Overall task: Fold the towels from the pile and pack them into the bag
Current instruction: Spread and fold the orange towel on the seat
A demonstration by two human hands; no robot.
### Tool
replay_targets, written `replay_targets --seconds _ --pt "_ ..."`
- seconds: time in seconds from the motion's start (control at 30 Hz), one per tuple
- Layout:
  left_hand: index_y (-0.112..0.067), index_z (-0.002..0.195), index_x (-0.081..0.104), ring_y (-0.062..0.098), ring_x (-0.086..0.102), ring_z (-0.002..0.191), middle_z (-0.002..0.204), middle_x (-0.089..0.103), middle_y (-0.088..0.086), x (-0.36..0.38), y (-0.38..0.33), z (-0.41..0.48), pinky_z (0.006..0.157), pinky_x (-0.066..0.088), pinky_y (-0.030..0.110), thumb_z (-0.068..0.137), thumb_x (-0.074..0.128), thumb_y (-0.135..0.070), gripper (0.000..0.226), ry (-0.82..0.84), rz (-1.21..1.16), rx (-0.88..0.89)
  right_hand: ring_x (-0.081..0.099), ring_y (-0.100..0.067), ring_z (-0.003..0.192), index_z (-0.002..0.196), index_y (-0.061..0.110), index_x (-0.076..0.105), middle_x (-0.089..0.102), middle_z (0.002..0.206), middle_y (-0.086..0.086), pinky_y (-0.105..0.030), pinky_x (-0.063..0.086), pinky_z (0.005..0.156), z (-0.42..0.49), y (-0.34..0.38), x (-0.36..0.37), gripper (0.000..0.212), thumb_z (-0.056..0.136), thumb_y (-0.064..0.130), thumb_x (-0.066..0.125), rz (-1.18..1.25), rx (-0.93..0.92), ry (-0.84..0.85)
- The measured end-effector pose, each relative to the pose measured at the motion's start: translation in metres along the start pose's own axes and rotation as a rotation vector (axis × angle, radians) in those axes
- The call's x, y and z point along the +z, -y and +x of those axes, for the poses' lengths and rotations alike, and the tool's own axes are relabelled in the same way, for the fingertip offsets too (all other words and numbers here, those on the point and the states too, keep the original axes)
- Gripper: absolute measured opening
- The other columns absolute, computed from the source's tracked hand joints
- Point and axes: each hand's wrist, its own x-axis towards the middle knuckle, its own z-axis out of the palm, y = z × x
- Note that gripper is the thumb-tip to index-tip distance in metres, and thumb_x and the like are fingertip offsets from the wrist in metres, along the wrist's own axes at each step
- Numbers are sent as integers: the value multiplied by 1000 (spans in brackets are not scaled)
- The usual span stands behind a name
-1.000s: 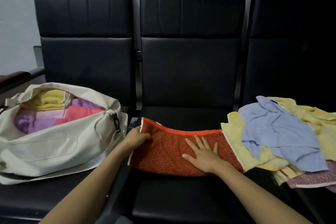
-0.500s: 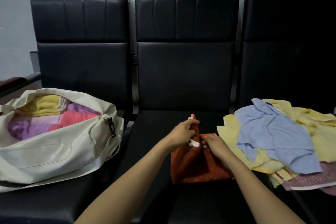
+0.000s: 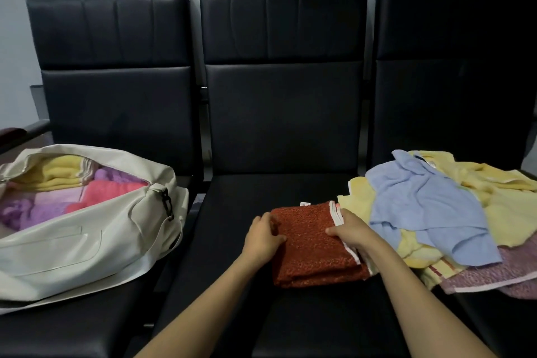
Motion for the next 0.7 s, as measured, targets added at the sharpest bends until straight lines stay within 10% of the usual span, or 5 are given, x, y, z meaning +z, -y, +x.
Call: replay_targets --seconds 0.23,0.53,0.7 --pt "-8 129 34 16 56 95 119 53 7 8 -9 0 75 46 26 89 66 -33 57 167 -329 -321 57 -29 99 141 6 15 55 111 -18 -37 48 84 -7 0 -3 59 94 6 50 -148 3 4" --pt "-6 121 57 30 67 97 110 68 17 6 -41 -5 73 54 38 81 66 -9 41 459 -1012 -367 55 -25 96 137 9 31 56 112 -10 -32 44 79 -8 6 4 46 98 30 46 -181 6 -105" --pt "-7 103 61 23 68 82 91 70 12 -41 -58 -7 75 55 34 68 61 2 36 458 -961 -68 61 -31 110 120 9 65 67 116 -16 -46 44 103 -9 17 9 74 87 71 42 642 44 154"
